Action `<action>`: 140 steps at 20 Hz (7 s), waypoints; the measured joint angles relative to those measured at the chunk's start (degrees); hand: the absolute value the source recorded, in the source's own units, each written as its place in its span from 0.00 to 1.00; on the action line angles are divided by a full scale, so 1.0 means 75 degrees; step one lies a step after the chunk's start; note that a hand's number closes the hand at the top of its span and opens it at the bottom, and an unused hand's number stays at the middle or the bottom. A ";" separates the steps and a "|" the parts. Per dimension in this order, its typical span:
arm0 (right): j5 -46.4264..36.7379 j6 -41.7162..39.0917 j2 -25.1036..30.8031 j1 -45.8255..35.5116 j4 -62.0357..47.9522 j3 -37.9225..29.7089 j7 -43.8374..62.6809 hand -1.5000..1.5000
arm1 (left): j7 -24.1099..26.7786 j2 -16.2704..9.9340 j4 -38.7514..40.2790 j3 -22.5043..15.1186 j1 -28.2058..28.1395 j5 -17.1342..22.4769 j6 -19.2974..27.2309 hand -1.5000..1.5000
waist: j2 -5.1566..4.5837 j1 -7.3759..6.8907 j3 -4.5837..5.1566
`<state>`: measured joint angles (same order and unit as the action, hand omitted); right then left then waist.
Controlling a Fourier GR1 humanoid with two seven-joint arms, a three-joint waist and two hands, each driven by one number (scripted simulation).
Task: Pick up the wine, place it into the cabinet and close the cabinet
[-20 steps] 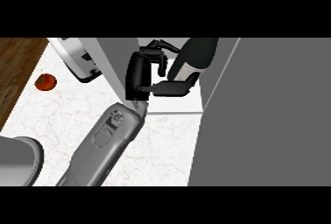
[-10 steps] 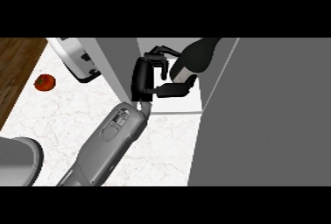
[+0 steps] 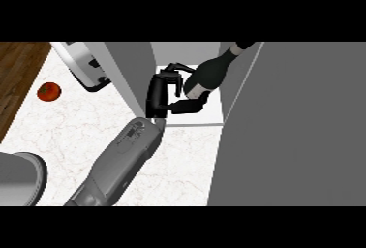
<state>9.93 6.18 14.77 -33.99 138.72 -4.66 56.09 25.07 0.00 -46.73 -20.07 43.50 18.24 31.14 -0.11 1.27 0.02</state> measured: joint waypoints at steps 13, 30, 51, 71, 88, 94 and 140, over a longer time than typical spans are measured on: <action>0.0111 -0.0081 -0.0029 -0.0074 -0.0047 0.0028 0.0001 0.00 | 0.1403 -0.0001 0.1843 -0.0303 0.0475 0.0984 0.0255 1.00 | -0.0032 0.0131 0.0003; 0.0163 -0.0116 -0.0317 -0.0024 -0.0106 0.0316 -0.0229 0.00 | 0.2352 -0.0026 0.4435 0.1291 0.2112 0.1784 -0.0776 1.00 | -0.0108 0.0247 0.0006; 0.0180 -0.0148 -0.0437 -0.0123 -0.0134 0.0501 -0.0377 0.00 | 0.1995 -0.0168 0.5969 0.1372 0.2918 0.1279 0.0451 1.00 | -0.0233 0.0553 0.0006; 0.0313 -0.0230 -0.0601 -0.0283 -0.0196 0.0537 -0.0427 0.00 | 0.2337 -0.0006 0.5590 0.2354 0.1789 0.2380 -0.1644 1.00 | -0.0267 0.0870 0.0023; 0.0463 -0.0282 -0.0824 -0.0377 -0.0269 0.0697 -0.0540 0.00 | 0.2678 0.0000 0.5597 0.1997 0.0939 0.2787 -0.1761 1.00 | -0.0281 0.1258 0.0038; 0.0523 -0.0287 -0.0876 -0.0332 -0.0271 0.0727 -0.0518 0.00 | 0.2615 -0.0001 0.5504 0.1866 0.1075 0.2896 -0.1558 1.00 | -0.0281 0.1291 0.0038; 0.0749 -0.0736 -0.0807 0.0215 -0.0347 0.0256 -0.1078 0.00 | 0.1083 -0.0640 0.6200 0.0690 0.3028 0.2152 0.1248 1.00 | -0.0487 0.1080 0.0003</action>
<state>15.55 0.66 8.71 -32.38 136.12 -2.75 48.00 33.20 -4.80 -0.22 -14.89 66.21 34.38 40.50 -3.76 9.37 0.04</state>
